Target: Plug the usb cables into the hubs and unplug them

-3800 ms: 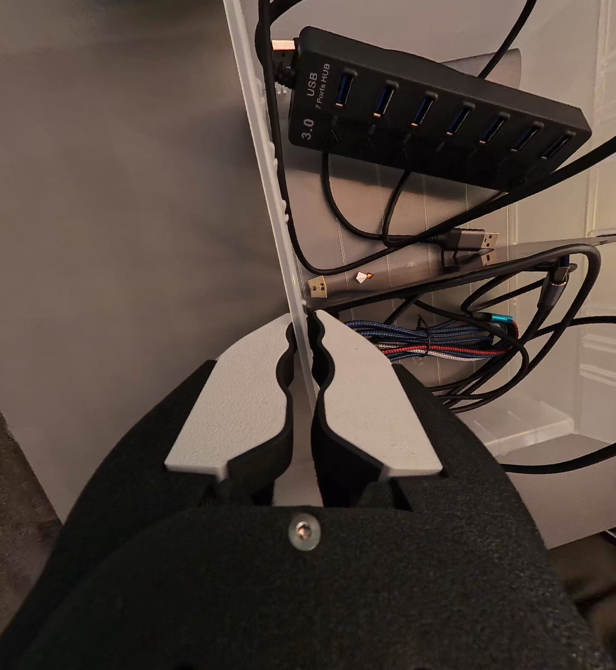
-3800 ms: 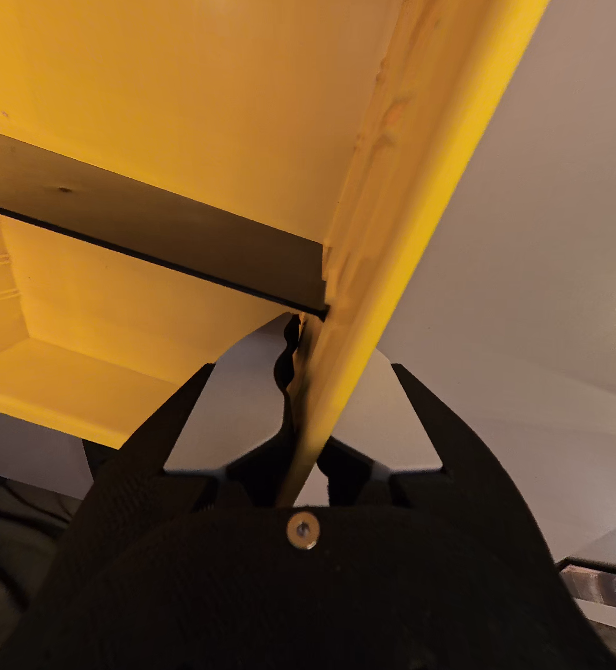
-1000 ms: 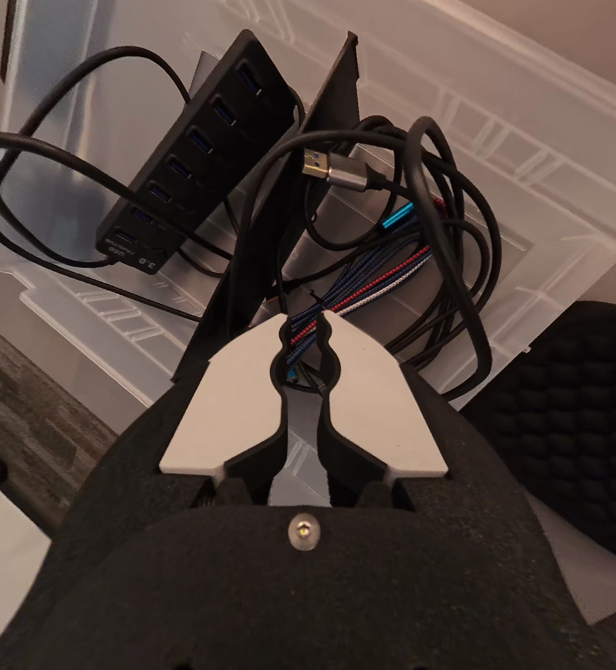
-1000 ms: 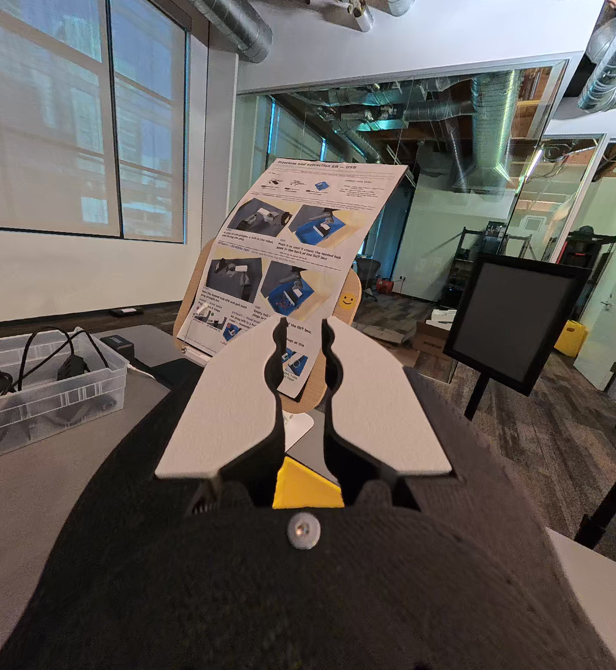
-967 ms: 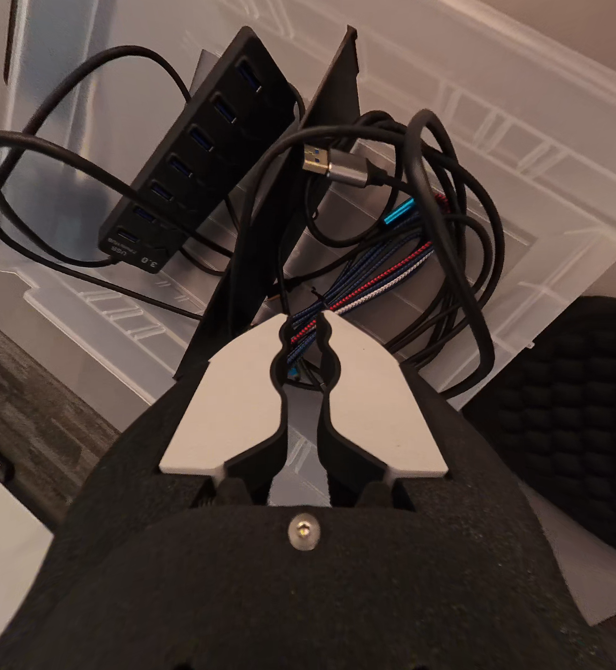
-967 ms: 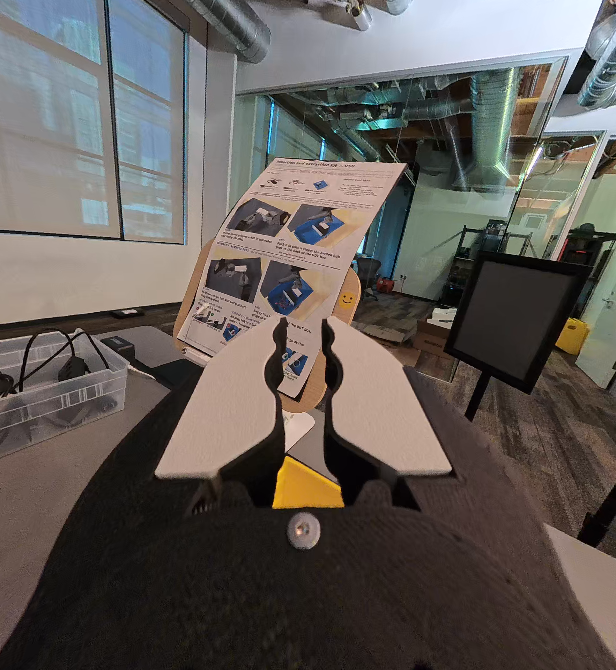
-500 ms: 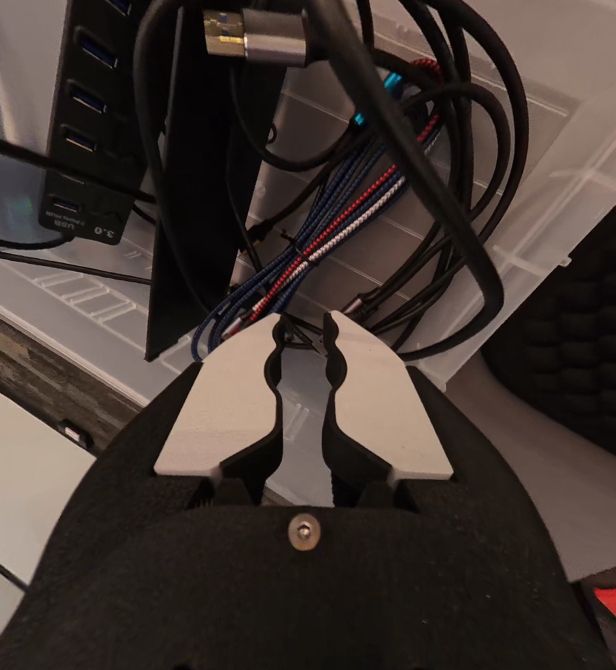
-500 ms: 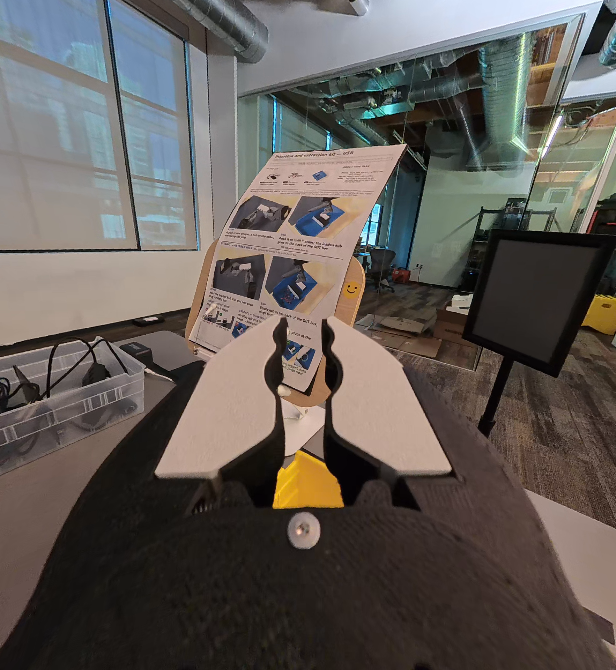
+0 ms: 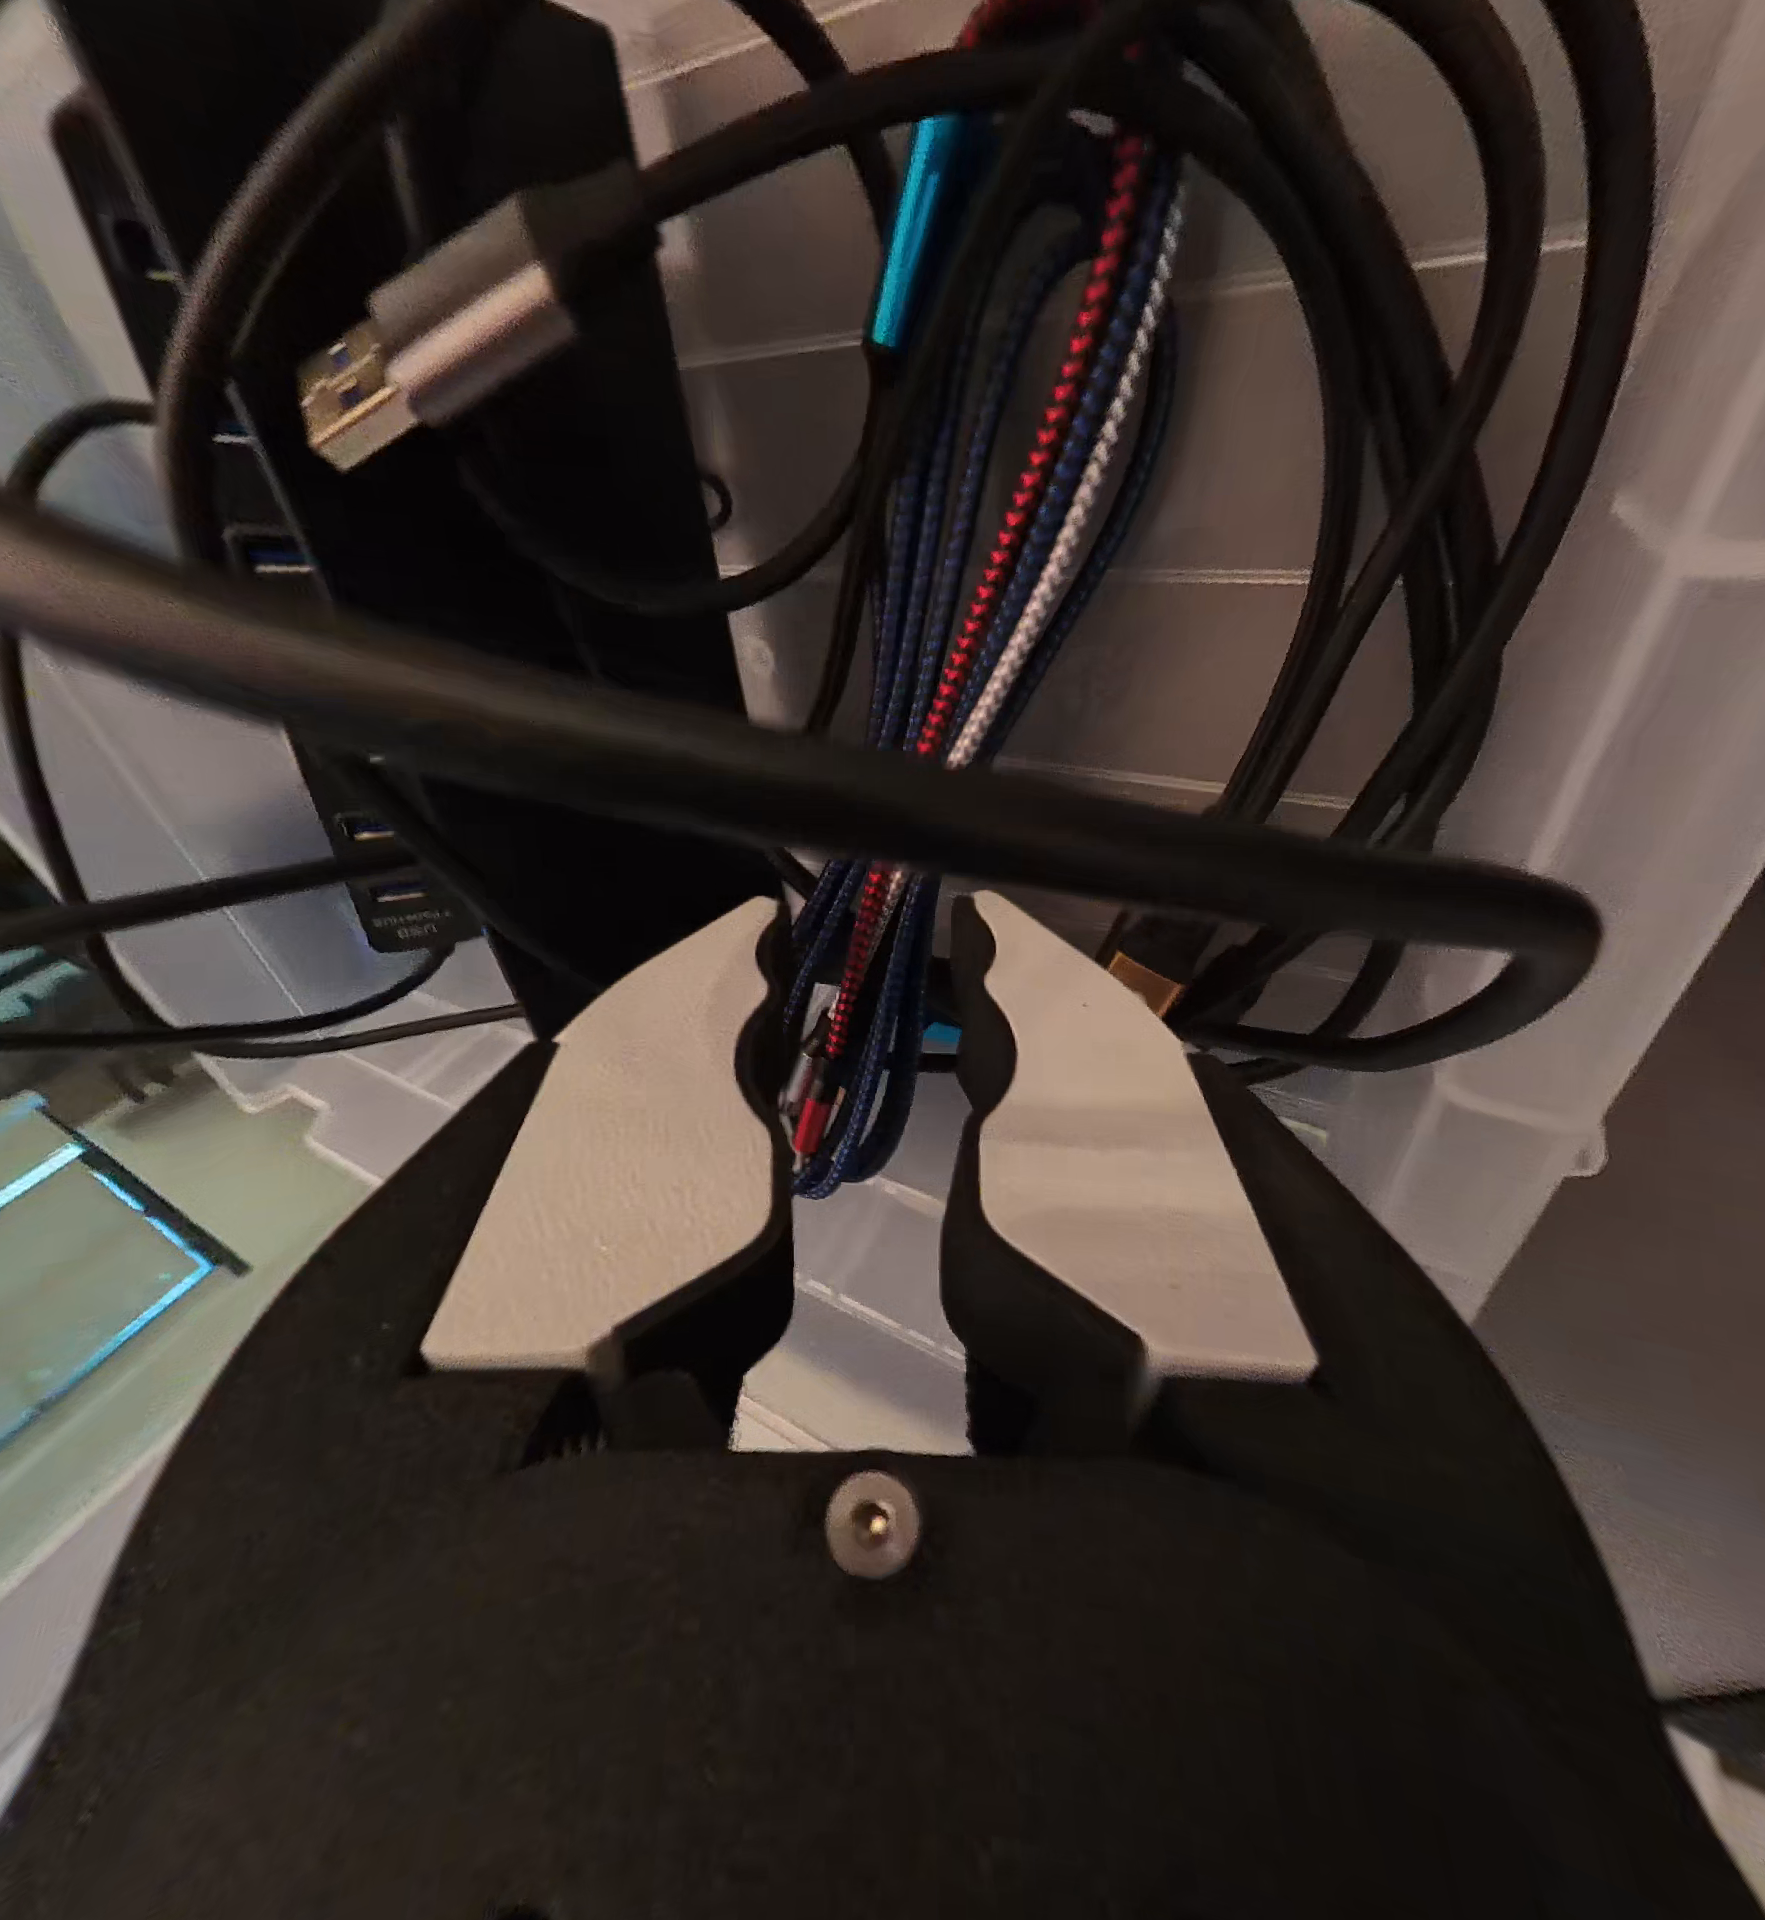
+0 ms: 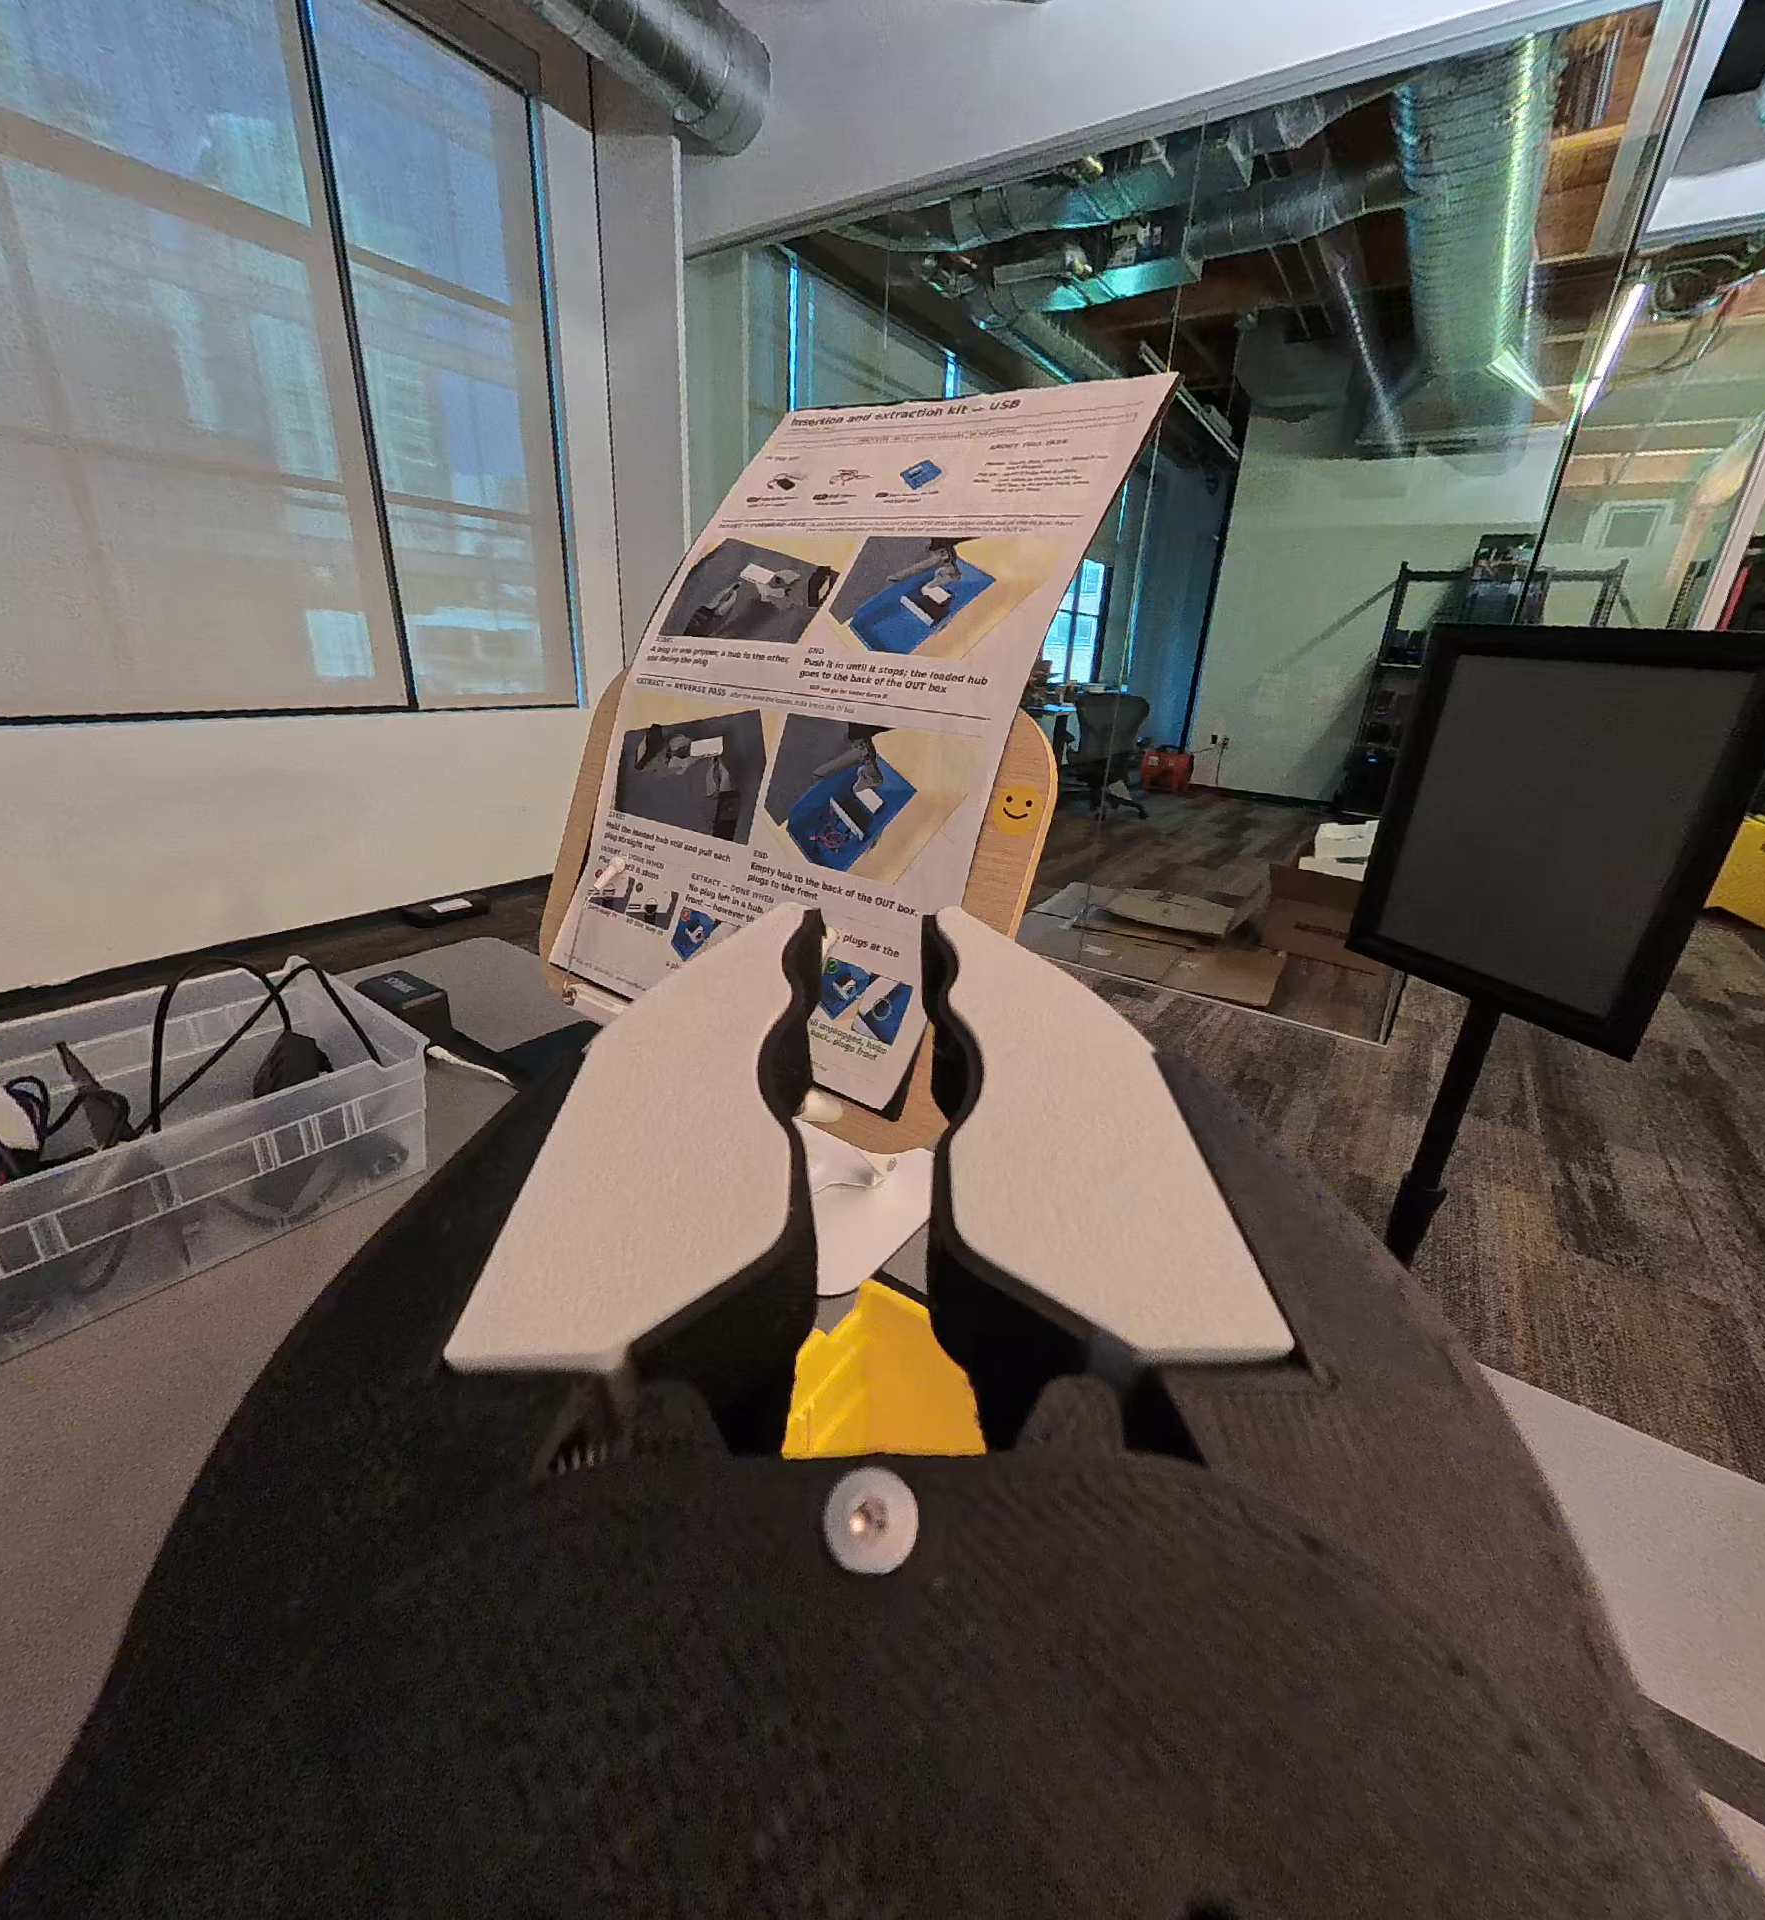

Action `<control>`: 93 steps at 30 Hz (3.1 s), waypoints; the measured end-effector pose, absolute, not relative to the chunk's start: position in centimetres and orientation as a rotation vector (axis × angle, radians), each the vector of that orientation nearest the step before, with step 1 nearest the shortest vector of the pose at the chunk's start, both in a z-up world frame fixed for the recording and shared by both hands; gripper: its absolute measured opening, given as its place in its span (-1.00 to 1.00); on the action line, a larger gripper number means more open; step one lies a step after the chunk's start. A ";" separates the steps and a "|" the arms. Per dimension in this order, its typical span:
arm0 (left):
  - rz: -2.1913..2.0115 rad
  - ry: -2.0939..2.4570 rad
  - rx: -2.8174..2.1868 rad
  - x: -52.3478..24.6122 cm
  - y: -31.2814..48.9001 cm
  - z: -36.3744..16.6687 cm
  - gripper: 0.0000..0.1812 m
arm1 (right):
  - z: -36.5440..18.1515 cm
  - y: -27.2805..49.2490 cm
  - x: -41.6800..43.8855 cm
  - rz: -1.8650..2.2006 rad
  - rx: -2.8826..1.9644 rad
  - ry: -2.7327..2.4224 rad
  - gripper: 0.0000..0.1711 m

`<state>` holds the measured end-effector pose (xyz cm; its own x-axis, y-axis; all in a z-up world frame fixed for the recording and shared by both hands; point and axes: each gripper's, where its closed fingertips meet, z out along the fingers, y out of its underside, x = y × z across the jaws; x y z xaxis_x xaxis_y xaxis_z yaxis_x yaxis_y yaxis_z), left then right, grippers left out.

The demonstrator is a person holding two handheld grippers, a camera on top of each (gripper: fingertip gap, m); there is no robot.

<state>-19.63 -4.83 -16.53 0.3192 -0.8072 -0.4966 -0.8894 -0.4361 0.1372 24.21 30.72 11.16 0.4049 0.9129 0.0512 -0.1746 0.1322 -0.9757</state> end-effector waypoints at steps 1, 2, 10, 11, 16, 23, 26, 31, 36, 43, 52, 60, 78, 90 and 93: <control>0.788 1.602 -2.393 -19.8 -4.7 -16.6 -0.67 | 11.1 30.7 24.1 0.937 -1.166 -0.811 -0.78; 0.819 1.631 -2.364 -20.0 -4.4 -16.6 -0.64 | 11.1 30.7 24.1 0.943 -1.168 -0.813 -0.78; 0.853 1.836 -2.269 -20.3 -4.1 -17.9 -0.71 | 10.7 30.7 23.5 0.931 -1.181 -0.832 -0.78; 0.848 1.837 -2.261 -20.4 -4.1 -17.9 -0.72 | 10.6 30.7 23.5 0.931 -1.183 -0.834 -0.78; 0.852 1.839 -2.231 -20.5 -3.9 -17.9 -0.77 | 10.5 30.8 23.4 0.926 -1.185 -0.836 -0.78; 0.830 1.817 -2.238 -20.3 -4.1 -18.0 -0.85 | 10.4 31.0 23.3 0.931 -1.189 -0.831 -0.78; 0.833 1.812 -2.228 -20.2 -4.2 -17.9 -0.85 | 10.4 31.0 23.4 0.935 -1.189 -0.830 -0.78; 0.836 1.791 -2.232 -20.2 -4.3 -17.8 -0.85 | 10.4 31.0 23.3 0.941 -1.190 -0.829 -0.78; 0.819 1.678 -2.295 -20.1 -4.3 -17.9 -0.80 | 10.1 31.2 23.2 0.939 -1.203 -0.835 -0.78; 0.452 1.275 -2.477 -17.6 -4.7 -16.7 -0.73 | 9.9 31.5 23.4 0.946 -1.212 -0.827 -0.78; 0.375 1.314 -2.536 -17.7 -5.1 -17.1 -0.62 | 9.0 31.8 22.9 0.968 -1.248 -0.844 -0.78; 0.358 1.287 -2.553 -18.6 -4.5 -16.7 -0.59 | 8.4 32.1 22.6 0.954 -1.267 -0.859 -0.78; 0.469 1.374 -2.557 -19.9 -4.4 -18.1 -0.72 | 7.1 32.4 21.9 0.936 -1.314 -0.902 -0.78; 0.475 1.333 -2.592 -19.8 -4.8 -15.8 -0.86 | 7.6 32.4 22.7 0.966 -1.296 -0.872 -0.78; 0.500 1.334 -2.602 -19.8 -4.8 -14.1 -0.86 | 7.8 32.5 22.9 0.974 -1.291 -0.864 -0.78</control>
<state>-19.82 -4.84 -14.15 0.5422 -0.7535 -0.3718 -0.8123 -0.5833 -0.0023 22.92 32.46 7.78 0.3651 0.9308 -0.0161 -0.0947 0.0199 -0.9953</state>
